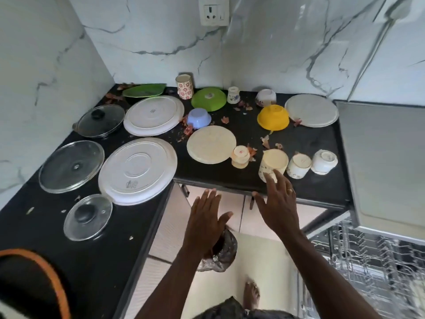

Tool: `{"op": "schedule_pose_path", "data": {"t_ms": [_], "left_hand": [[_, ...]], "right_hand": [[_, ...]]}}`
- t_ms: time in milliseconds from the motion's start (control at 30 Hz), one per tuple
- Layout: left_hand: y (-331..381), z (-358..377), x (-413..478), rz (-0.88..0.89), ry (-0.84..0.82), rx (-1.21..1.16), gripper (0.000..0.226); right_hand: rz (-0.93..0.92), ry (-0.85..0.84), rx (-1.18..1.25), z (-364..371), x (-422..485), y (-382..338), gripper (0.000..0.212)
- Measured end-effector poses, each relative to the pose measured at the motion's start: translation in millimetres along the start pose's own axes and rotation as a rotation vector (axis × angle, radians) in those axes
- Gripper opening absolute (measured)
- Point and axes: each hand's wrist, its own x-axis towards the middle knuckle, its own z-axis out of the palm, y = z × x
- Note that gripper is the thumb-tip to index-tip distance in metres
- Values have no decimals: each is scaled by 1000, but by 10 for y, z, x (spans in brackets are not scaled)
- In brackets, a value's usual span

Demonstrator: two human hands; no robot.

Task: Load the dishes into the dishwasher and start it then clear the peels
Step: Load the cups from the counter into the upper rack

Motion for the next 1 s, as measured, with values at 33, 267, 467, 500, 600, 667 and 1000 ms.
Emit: {"op": "schedule_pose_path", "data": {"t_ms": [33,267,467,500,600,667,1000], "left_hand": [[-8,14,104,5,7,-7,75],[-23,73,754,6,54,-132,65],[-44,102,1325,111,73,-135,61],[-61,104,1425,121,61,-151,64],[-125,152,1718,134,-2,-190,76],[-155,184,1913,159,-46,-180,85],[-1,322,2321,251,-51,-179,80]], "right_hand": [[5,31,2,-30,129,39,68],[88,20,-57,-31,699,207,83],[167,11,-56,95,871,149,90],[183,31,-42,99,898,126,91],[247,38,-25,106,960,91,96],[284,16,-39,115,982,77,98],[421,4,58,103,993,30,94]]}}
